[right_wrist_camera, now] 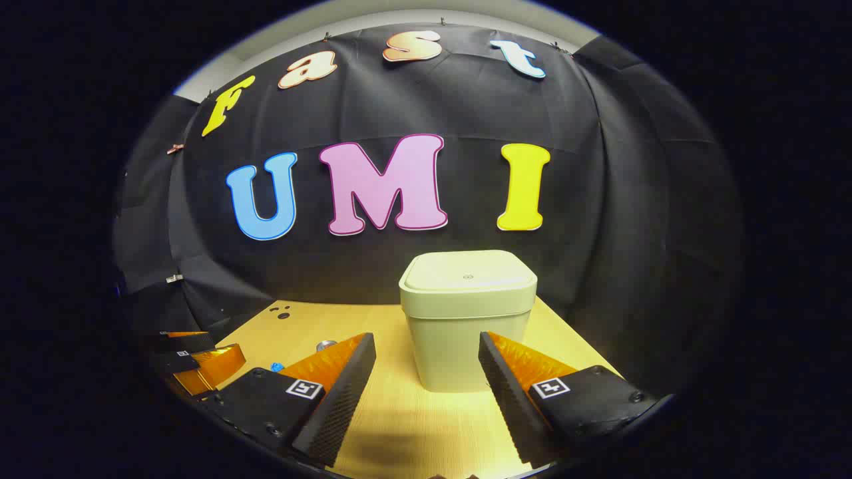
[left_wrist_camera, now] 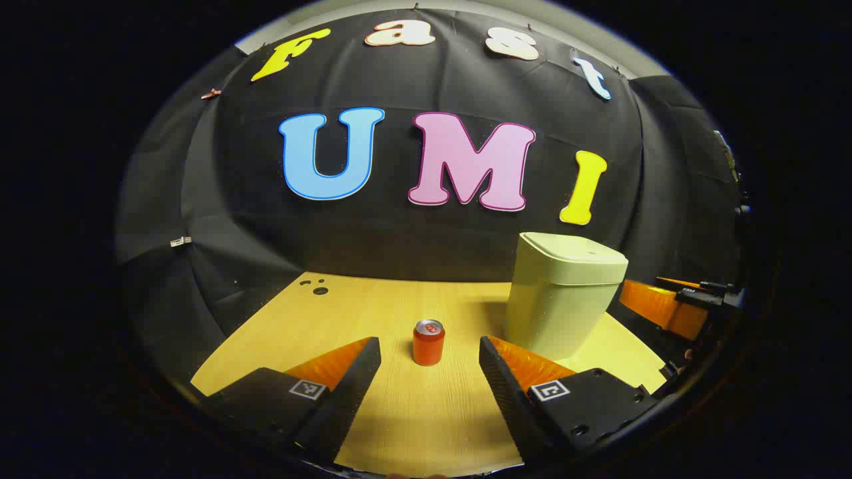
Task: Press the lid of the desktop garbage bin to open it, pick up the crumpled paper on the desktop and throw it into the bin, then pick up the pop can on the desktop and drop it into the bin, and finally close the garbage bin lid.
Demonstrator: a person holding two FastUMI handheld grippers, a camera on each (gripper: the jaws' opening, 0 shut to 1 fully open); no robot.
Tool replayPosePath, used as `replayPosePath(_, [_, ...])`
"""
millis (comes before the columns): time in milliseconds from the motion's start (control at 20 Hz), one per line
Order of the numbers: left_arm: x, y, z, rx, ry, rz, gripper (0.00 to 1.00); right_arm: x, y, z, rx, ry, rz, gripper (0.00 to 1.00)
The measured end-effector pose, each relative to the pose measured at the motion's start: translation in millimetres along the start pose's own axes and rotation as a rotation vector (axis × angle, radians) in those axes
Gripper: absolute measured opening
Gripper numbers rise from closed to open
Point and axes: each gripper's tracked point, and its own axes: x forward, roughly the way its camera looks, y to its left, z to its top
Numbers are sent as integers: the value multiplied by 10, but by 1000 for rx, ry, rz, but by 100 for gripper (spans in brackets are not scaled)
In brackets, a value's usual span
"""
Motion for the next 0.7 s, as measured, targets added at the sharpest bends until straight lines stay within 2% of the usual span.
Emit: replayPosePath(700, [171, -19, 21, 5, 6, 14, 95, 100, -131, 4, 19, 1, -26, 100])
